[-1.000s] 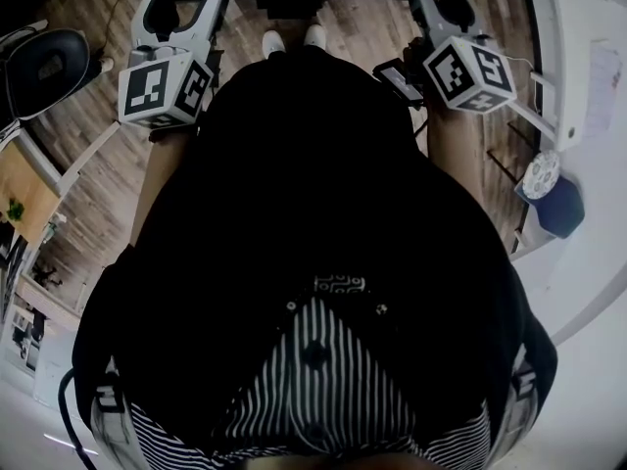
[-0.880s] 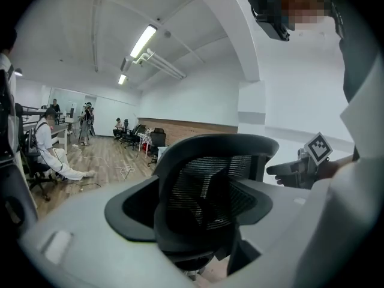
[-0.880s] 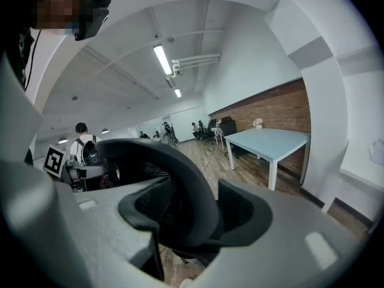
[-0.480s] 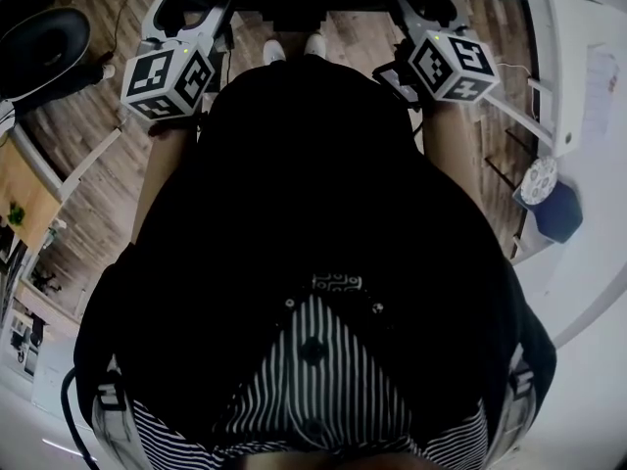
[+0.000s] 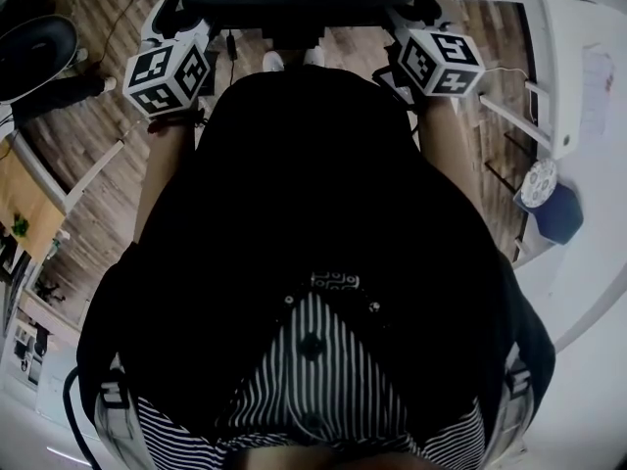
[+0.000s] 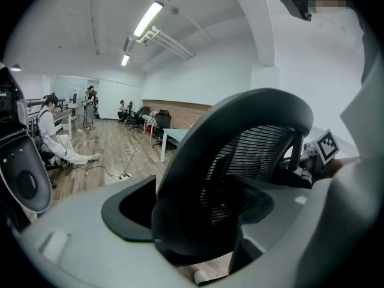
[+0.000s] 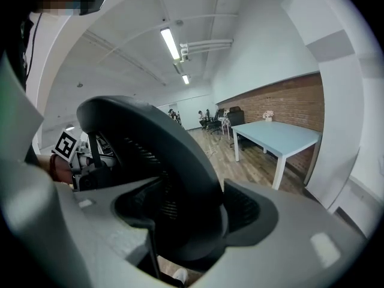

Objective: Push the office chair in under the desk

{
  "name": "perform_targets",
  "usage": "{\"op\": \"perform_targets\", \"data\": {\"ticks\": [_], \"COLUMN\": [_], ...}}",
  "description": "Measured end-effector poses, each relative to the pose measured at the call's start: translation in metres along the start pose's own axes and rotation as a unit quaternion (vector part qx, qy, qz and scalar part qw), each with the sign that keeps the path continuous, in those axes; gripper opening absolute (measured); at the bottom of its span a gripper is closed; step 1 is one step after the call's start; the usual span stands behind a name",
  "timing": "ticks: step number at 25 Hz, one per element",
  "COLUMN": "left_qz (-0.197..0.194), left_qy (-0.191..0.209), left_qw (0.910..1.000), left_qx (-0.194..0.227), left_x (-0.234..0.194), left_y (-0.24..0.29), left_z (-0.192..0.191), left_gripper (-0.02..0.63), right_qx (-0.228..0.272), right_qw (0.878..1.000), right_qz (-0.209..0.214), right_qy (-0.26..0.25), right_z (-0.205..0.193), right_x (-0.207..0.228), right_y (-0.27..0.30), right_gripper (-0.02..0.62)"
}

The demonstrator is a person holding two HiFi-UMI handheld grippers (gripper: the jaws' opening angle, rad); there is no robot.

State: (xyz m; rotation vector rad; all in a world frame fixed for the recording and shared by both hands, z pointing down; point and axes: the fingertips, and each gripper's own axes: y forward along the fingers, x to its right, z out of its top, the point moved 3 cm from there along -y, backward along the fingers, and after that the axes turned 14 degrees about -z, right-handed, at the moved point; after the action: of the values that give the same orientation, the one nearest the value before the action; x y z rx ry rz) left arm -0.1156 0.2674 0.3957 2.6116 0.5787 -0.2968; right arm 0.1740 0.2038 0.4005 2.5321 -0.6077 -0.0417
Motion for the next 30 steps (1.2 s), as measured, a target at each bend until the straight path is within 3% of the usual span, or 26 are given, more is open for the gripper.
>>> {"op": "perform_targets", "data": {"ticks": [5, 10, 20, 30], "left_qz": [-0.016, -0.025, -0.039, -0.066], "left_qy": [0.006, 0.023, 0.038, 0.061], "left_qw": [0.9998, 0.9993, 0.9985, 0.9958], "left_qx": [-0.005, -0.016, 0.000, 0.016], "left_x": [-0.009, -0.013, -0.020, -0.048], "left_y": [0.011, 0.017, 0.025, 0.063], "left_z": [0.002, 0.004, 0.010, 0.036], "left_gripper": [0.345, 0.336, 0.336, 0.328], "right_qx": [-0.003, -0.014, -0.023, -0.018], "right_qw": [1.000, 0.999, 0.999, 0.999], "right_qz": [0.013, 0.023, -0.003, -0.032], "right_qy": [-0.016, -0.044, -0.041, -0.028], "right_z": [0.001, 0.002, 0.005, 0.029], "right_x": [0.002, 0.006, 0.005, 0.015], "right_y": [0.004, 0.008, 0.011, 0.048], "right_gripper": [0.290, 0.245, 0.242, 0.241]}}
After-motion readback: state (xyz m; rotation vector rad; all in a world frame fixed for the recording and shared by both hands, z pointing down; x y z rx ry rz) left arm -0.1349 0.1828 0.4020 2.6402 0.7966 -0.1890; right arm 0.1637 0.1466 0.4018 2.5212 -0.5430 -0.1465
